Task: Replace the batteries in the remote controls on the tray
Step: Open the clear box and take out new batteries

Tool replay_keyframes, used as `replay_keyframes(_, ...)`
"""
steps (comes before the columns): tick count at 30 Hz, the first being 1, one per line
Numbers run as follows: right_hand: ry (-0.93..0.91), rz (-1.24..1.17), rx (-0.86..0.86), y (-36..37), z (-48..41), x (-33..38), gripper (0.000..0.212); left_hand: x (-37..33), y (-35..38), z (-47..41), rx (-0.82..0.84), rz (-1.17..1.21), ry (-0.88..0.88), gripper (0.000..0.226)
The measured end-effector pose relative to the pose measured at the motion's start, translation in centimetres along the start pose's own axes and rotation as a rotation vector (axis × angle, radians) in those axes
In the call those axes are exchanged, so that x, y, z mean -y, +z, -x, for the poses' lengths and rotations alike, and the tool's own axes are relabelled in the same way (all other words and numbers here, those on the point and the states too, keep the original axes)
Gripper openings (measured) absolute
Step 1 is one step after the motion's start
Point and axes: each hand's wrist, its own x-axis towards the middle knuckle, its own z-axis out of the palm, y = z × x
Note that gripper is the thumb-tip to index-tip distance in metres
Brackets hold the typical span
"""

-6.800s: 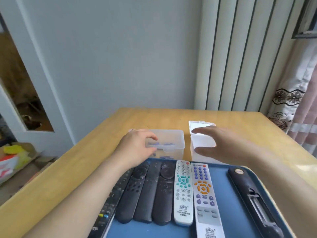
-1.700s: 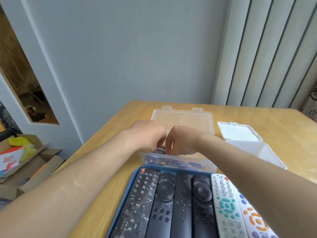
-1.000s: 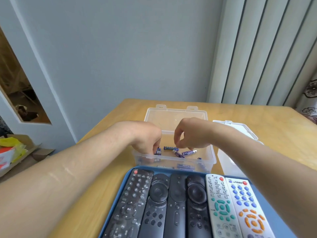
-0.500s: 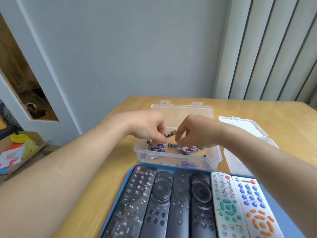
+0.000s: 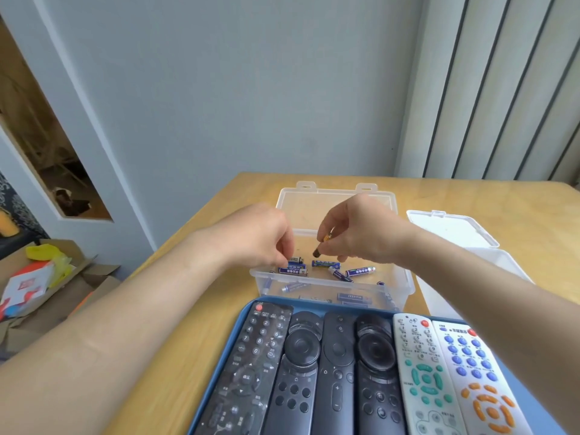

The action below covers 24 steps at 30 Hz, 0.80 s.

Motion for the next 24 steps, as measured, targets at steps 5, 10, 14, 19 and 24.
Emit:
replay_keyframes(5,-0.078,0.326,-0.030,0.2,0.3,0.5,0.009,-1.3,0.2,-1.0,-0.016,-0.320,0.078,0.018)
replay_keyframes(10,-0.063,0.406,-0.006,0.6,0.4,0.3,0.012,-1.2,0.5,-1.3,0.078,-0.119,0.066,0.023)
replay_keyframes(14,-0.072,0.412,-0.023,0.2,0.5,0.3,0.006,-0.2,0.0,-0.6,-0.016,0.109,0.013,0.019)
replay_keyframes(19,-0.069,0.403,-0.037,0.3,0.7,0.5,0.008,-1.2,0.3,-0.5,0.028,-0.045,0.067,0.011)
replay_keyframes(24,-0.059,0.315,-0.040,0.1,1.0,0.4,0.012,-2.0,0.4,-1.1,0.025,-0.192,0.081,0.015)
